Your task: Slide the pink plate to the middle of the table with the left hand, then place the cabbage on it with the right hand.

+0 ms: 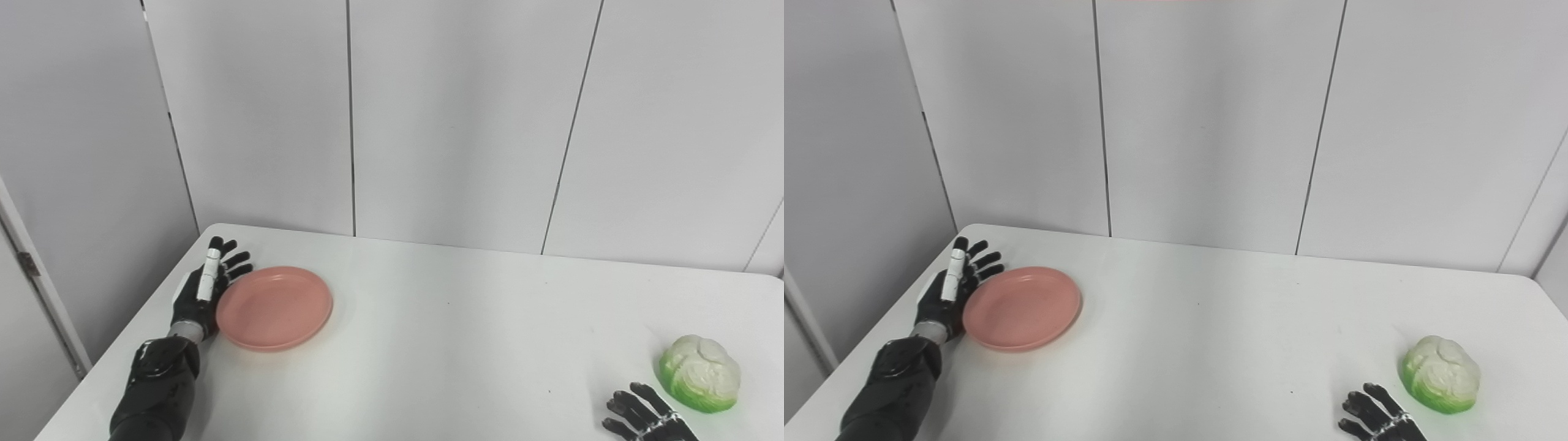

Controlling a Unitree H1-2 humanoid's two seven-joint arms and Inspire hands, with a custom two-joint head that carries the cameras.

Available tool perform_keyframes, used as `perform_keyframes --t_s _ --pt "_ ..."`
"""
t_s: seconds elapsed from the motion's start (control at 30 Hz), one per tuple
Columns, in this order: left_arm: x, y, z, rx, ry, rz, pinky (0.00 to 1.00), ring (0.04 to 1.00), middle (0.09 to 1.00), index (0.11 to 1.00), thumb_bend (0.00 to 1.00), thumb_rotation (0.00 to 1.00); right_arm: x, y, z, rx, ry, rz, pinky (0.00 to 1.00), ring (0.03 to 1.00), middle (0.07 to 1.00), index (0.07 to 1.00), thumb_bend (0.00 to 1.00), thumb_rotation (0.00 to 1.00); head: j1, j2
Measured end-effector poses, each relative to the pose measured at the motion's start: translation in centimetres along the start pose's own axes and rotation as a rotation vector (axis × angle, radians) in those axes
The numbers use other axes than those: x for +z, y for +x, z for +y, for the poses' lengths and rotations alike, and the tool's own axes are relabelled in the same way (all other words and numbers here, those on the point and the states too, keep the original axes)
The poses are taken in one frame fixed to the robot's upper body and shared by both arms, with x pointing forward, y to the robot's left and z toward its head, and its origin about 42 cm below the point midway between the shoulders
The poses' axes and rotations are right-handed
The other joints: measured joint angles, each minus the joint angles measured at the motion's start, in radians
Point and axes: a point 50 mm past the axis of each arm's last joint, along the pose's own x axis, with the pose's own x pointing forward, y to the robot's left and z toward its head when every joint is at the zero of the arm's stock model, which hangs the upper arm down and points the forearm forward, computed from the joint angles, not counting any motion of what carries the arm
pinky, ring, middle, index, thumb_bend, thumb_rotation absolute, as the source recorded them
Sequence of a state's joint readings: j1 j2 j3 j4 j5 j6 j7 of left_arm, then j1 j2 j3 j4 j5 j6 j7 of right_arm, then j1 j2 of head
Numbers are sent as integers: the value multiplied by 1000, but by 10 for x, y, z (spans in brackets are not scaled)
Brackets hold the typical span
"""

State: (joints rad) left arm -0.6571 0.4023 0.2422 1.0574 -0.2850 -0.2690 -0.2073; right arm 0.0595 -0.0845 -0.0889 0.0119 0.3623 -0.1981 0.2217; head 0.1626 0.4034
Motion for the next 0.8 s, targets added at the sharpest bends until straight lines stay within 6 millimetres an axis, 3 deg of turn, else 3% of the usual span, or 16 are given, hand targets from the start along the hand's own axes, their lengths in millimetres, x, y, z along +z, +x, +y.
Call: perform_keyframes --t_s 0.17,0.4,0.6,0.8 --pt "-1 3 -18 -55 -8 8 713 784 807 866 959 939 0 0 1 8 -20 3 682 747 740 750 801 704 -9 6" --pt "-5 1 -45 -117 -17 -5 707 795 812 856 929 988 1 -1 1 3 -36 4 648 713 715 734 825 673 -38 18" --pt "-8 -1 -78 -104 -66 -20 709 796 827 854 934 993 2 0 3 2 -52 12 640 707 723 736 855 672 -127 47" --pt "-13 -31 -123 -57 -203 -37 735 820 847 872 845 1000 4 1 10 1 -84 25 658 718 738 755 820 681 -202 68"
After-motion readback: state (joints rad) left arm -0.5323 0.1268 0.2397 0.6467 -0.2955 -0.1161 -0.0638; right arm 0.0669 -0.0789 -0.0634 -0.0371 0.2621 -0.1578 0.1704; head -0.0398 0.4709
